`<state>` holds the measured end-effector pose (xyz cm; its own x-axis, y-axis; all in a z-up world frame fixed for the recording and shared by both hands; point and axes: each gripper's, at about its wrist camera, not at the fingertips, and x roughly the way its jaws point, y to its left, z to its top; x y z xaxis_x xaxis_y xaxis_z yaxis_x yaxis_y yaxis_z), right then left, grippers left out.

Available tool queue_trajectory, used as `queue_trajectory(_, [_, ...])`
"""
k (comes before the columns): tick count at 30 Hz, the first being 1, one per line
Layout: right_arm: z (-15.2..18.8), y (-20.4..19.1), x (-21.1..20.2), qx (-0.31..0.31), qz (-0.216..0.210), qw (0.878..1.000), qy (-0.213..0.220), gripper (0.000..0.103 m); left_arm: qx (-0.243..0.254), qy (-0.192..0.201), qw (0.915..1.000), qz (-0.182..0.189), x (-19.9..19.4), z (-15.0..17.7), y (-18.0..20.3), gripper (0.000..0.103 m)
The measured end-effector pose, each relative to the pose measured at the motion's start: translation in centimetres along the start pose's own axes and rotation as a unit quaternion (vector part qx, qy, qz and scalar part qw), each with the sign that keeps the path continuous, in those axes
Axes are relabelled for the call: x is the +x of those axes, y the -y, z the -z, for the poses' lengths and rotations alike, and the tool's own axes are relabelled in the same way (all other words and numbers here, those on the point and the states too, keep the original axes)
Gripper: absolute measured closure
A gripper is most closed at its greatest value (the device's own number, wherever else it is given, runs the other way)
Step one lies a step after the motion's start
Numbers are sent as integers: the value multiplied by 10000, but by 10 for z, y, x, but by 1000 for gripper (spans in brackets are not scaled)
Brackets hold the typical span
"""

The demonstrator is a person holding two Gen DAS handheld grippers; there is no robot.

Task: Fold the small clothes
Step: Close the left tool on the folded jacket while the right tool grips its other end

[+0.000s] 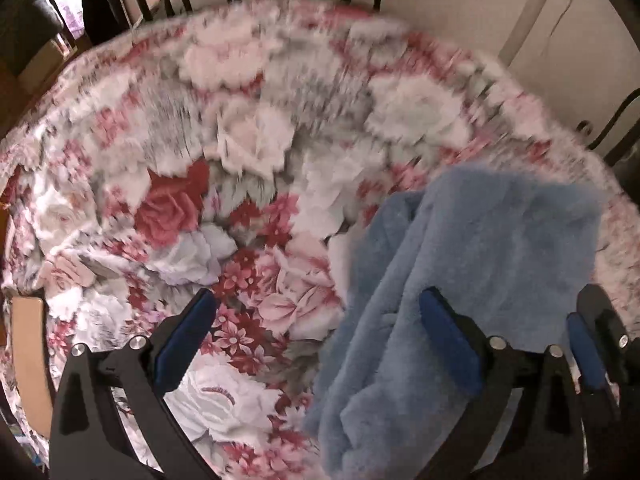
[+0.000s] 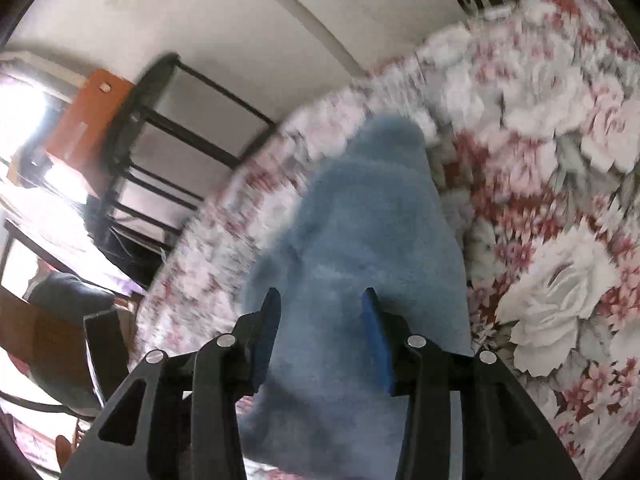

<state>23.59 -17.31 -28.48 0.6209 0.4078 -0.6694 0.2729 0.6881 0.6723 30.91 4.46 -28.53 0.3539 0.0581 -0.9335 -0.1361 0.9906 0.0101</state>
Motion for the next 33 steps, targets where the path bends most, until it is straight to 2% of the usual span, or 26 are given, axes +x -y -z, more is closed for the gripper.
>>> queue_trajectory(2, [2,11,13,77,29,9999,-84,71,-82,-217,9997,54,19,0,-6,4])
queue_trajectory(3, [1,16,17,100,56,9999,-96,84,-122,-295,9994,127,26,-1,-10,4])
queue_trajectory(4, [1,26,21,245,-29,9996,-121,93,-158,-328,9992,174,30,-2,-12,4])
queue_trajectory(6, [1,42,26,562,-235,9980,-167,103,-222,-392,9986,278,38,-2,-16,4])
queue_trajectory(8, [1,54,28,825,-507,9951,-215,103,-246,-386,9985,295,42,-1,-16,4])
queue_trajectory(11, [1,49,21,709,-460,9963,-160,103,-233,-307,9989,267,39,0,-16,4])
queue_trajectory(13, [3,39,9,546,-327,9980,-53,102,-431,-319,9972,517,33,1,-25,4])
queue_trajectory(15, [4,23,-5,289,-165,9994,36,96,-590,-249,9950,763,17,3,-38,4])
queue_trajectory(17, [9,0,-24,-224,-4,9996,195,76,-506,-38,9966,644,-1,8,-45,4])
queue_trajectory(18, [15,-12,-34,-462,59,9986,256,61,-417,69,9979,496,-10,11,-47,4])
queue_trajectory(19, [20,-19,-40,-581,41,9980,229,59,-305,133,9988,351,-18,17,-49,5])
queue_trajectory(21, [29,-23,-46,-623,18,9980,73,59,-185,40,9993,317,-23,26,-51,5])
queue_trajectory(26, [42,-1,-42,-306,356,9983,-345,62,-37,-278,9994,189,-17,47,-53,4])
queue_trajectory(28, [45,18,-27,-89,525,9965,-642,79,168,-515,9983,-209,1,54,-46,4])
queue_trajectory(29, [49,31,-24,104,480,9961,-737,84,269,-749,9958,-456,18,58,-44,4])
queue_trajectory(30, [48,39,-20,329,391,9954,-804,94,249,-958,9937,-520,32,60,-45,4])
queue_trajectory(33, [44,54,-21,711,49,9937,-870,97,-42,-1035,9942,-296,34,56,-56,4])
